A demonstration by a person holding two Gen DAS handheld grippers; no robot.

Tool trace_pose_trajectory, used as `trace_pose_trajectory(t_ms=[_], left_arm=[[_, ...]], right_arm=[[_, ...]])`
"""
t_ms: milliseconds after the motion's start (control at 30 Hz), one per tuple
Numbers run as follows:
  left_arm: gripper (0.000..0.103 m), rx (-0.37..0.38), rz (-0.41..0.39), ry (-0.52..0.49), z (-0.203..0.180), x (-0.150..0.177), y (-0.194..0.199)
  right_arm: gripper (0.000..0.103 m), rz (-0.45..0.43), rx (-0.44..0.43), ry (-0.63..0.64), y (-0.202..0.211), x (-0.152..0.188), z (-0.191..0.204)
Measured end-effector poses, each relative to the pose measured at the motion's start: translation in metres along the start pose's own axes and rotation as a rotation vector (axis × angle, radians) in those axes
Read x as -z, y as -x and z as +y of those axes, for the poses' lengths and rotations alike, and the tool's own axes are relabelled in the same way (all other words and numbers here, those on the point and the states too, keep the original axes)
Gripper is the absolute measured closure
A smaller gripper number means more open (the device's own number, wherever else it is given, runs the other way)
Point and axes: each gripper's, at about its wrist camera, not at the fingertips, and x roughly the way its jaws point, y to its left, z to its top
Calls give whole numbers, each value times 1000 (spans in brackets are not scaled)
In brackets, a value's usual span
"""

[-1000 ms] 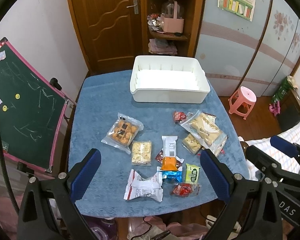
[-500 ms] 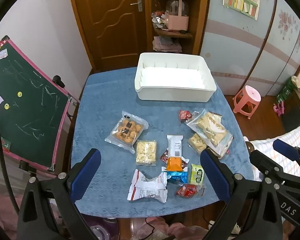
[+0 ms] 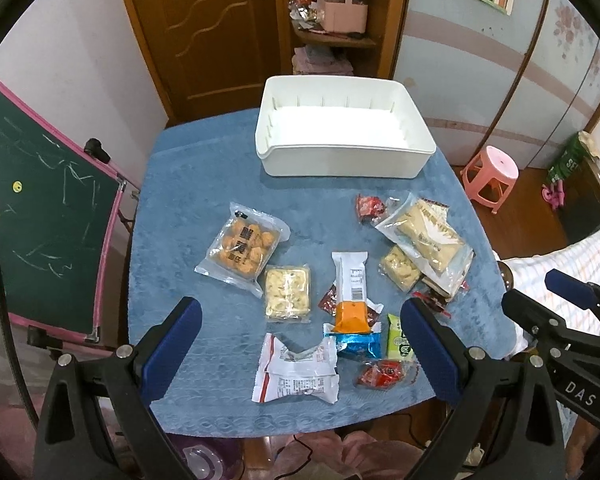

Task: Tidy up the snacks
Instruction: 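Grasp the white printed bag with the left tool while the right tool grasps the red packet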

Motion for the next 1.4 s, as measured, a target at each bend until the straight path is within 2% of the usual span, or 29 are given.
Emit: trace_pose_trajectory(t_ms=[167, 333, 500, 700, 833, 967, 1133, 1267, 1400], left_arm=[[4, 34, 73, -8, 12, 8, -36], [4, 23, 219, 42, 35, 35, -96], [4, 61, 353, 61, 44, 66, -139], [4, 103, 468, 70, 46, 90, -170], [4, 154, 535, 99, 42, 103, -188], [4, 196, 579, 124, 40, 112, -205], [4, 231, 614, 193, 39, 118, -227], [5, 231, 625, 200, 33, 123, -239], [13, 209, 594, 180, 25, 133, -241]], right_arm=[[35, 65, -28, 0, -29, 2, -1], [35, 134, -112, -28, -66, 10, -4], [29, 205, -112, -10, -100, 22, -4], [29, 339, -161, 32, -137, 48, 0], [29, 374, -175, 104, -149, 67, 8], [29, 365, -165, 206, -158, 84, 20], [30, 360, -166, 235, -176, 96, 31], [31, 346, -164, 247, -180, 103, 40], [42, 323, -201, 223, -178, 106, 38]])
